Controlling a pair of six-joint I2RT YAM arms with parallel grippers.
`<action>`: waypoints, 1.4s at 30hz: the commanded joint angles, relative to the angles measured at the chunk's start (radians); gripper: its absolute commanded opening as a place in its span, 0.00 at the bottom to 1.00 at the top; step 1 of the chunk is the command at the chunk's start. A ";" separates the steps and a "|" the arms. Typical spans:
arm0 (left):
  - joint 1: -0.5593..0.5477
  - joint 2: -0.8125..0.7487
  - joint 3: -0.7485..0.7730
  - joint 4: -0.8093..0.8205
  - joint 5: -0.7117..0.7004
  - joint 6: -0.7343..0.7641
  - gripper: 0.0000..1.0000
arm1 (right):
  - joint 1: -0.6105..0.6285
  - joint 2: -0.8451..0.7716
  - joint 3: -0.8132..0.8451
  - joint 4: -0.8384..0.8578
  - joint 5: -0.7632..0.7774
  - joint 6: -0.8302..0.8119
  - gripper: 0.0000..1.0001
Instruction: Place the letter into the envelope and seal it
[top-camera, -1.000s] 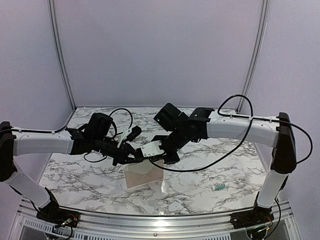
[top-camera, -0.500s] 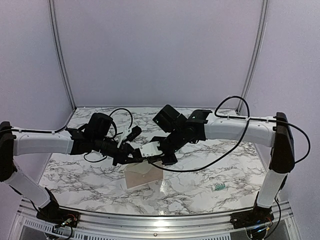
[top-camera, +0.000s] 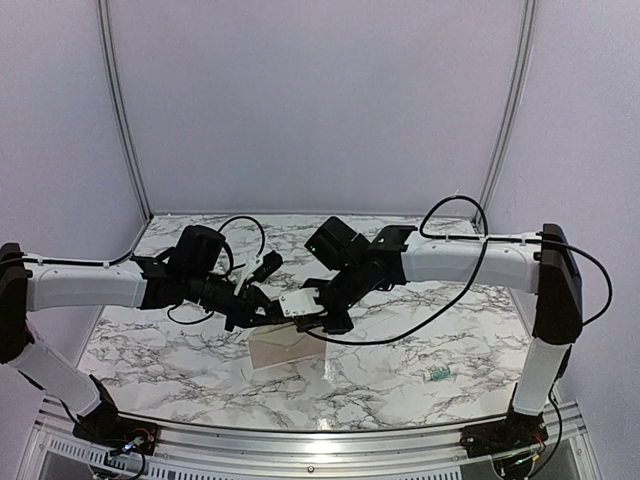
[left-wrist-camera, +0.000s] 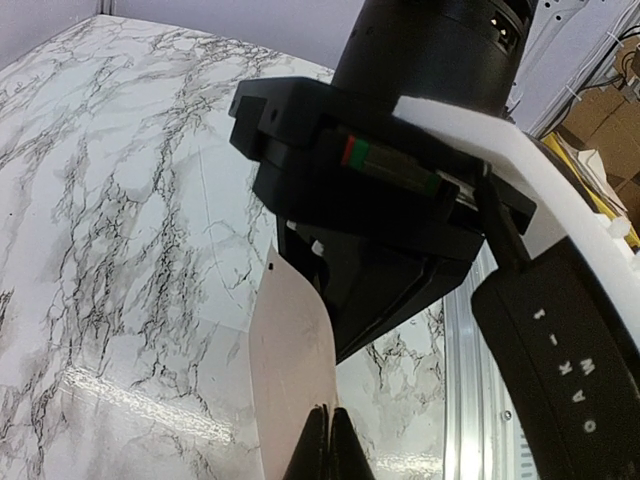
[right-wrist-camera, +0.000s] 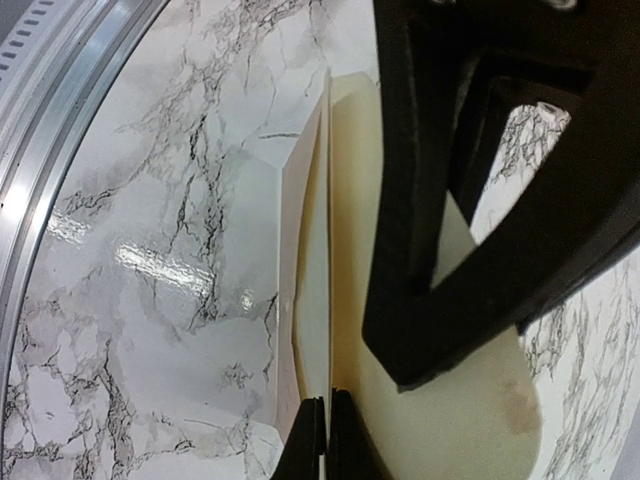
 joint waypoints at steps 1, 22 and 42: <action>0.005 -0.009 -0.009 -0.010 0.008 0.012 0.00 | -0.017 -0.004 0.006 0.032 -0.042 0.029 0.00; 0.004 -0.009 -0.009 -0.008 0.003 0.009 0.00 | -0.021 0.031 -0.072 0.130 -0.015 0.081 0.00; 0.011 -0.012 -0.008 -0.008 0.000 0.008 0.00 | -0.021 0.056 -0.081 0.155 0.048 0.092 0.00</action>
